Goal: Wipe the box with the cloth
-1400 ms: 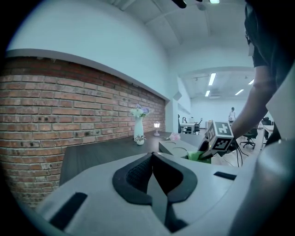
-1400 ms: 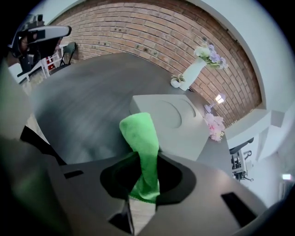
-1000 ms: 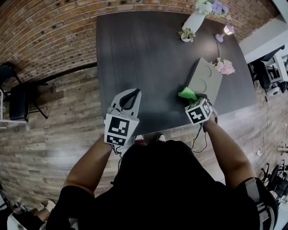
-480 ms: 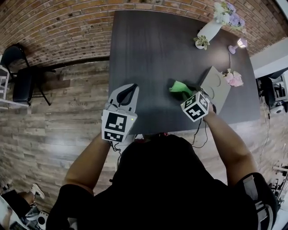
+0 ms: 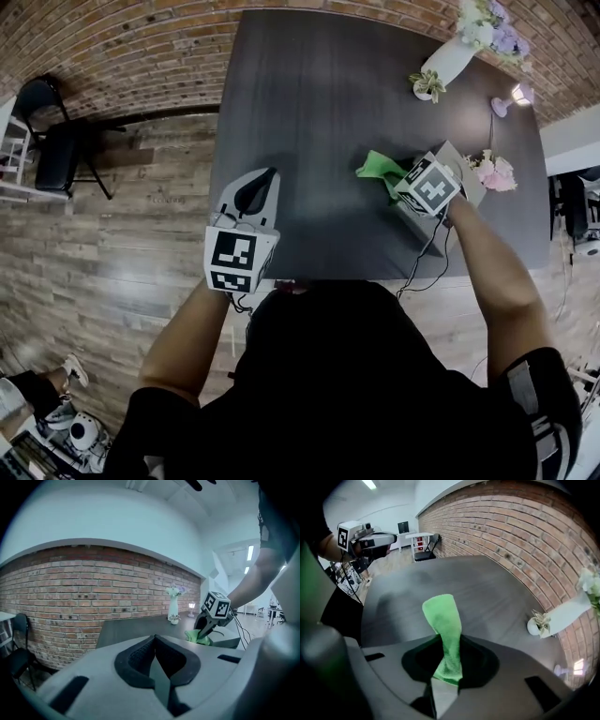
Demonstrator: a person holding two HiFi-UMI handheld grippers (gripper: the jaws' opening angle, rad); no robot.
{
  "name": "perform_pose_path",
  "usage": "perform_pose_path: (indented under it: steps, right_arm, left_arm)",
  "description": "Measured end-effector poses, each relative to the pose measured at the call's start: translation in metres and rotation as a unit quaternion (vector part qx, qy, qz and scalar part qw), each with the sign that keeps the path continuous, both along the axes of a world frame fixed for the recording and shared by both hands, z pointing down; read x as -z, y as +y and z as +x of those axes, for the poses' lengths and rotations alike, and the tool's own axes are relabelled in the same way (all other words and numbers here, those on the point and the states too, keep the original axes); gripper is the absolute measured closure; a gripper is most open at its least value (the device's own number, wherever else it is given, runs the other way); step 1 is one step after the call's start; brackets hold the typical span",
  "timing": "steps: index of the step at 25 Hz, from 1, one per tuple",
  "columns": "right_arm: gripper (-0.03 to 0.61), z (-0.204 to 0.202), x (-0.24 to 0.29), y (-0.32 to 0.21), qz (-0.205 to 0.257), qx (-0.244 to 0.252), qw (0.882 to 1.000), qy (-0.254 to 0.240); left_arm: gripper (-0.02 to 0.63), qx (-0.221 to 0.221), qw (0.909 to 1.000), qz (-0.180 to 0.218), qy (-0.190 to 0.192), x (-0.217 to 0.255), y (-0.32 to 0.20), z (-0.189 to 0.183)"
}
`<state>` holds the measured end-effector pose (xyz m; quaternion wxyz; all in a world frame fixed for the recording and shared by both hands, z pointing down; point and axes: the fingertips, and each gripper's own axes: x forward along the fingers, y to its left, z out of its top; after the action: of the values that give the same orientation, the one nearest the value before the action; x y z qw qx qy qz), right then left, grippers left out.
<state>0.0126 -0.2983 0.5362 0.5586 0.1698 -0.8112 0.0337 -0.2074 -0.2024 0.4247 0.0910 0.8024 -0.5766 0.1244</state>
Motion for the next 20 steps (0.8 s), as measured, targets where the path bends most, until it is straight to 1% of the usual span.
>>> perform_pose_path:
  steps: [4, 8, 11, 15, 20]
  right_arm:
    - [0.495, 0.022, 0.000, -0.021, -0.016, 0.015, 1.000, -0.010]
    - [0.495, 0.045, 0.003, -0.050, -0.009, 0.027, 0.999, -0.015]
    - [0.495, 0.062, 0.004, -0.073, -0.001, 0.019, 1.000, -0.023]
    - [0.495, 0.079, 0.006, -0.098, 0.011, 0.010, 0.999, -0.036]
    - [0.495, 0.099, 0.007, -0.131, 0.001, -0.022, 0.998, -0.056]
  left_arm:
    - [0.604, 0.008, 0.9999, -0.006, -0.011, 0.002, -0.015, 0.032]
    - [0.604, 0.005, 0.9995, -0.017, -0.027, 0.001, -0.024, 0.067]
    - [0.604, 0.005, 0.9987, -0.030, -0.040, -0.001, -0.026, 0.087]
    - [0.604, 0.013, 0.9971, -0.046, -0.059, -0.004, -0.024, 0.103]
    - [0.604, 0.026, 0.9952, -0.058, -0.075, -0.003, -0.021, 0.116]
